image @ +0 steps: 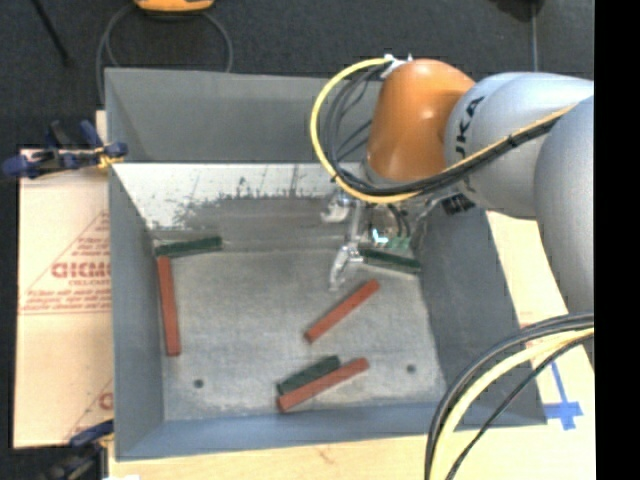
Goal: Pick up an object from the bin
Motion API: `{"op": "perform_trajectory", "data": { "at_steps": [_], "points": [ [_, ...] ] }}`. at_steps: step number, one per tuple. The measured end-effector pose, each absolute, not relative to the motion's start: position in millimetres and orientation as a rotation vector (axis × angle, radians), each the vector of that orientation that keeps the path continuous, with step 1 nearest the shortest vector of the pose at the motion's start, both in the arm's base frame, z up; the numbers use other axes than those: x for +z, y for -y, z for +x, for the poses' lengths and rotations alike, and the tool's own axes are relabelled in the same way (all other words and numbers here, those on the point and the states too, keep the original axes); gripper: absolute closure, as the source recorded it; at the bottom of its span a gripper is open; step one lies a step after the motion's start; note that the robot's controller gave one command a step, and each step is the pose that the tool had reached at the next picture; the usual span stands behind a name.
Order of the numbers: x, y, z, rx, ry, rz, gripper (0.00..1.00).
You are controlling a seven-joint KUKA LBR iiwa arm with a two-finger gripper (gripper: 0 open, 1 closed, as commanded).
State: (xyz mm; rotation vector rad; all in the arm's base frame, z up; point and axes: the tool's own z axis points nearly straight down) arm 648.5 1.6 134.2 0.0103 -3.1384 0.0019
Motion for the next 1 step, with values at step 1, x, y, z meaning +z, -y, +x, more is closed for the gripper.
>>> {"op": "perform_trajectory", "data": {
  "at_steps": [1],
  "points": [
    [139.3, -1.6, 650.4, 0.002, 3.146, 0.010, 0.00]
  ]
}}
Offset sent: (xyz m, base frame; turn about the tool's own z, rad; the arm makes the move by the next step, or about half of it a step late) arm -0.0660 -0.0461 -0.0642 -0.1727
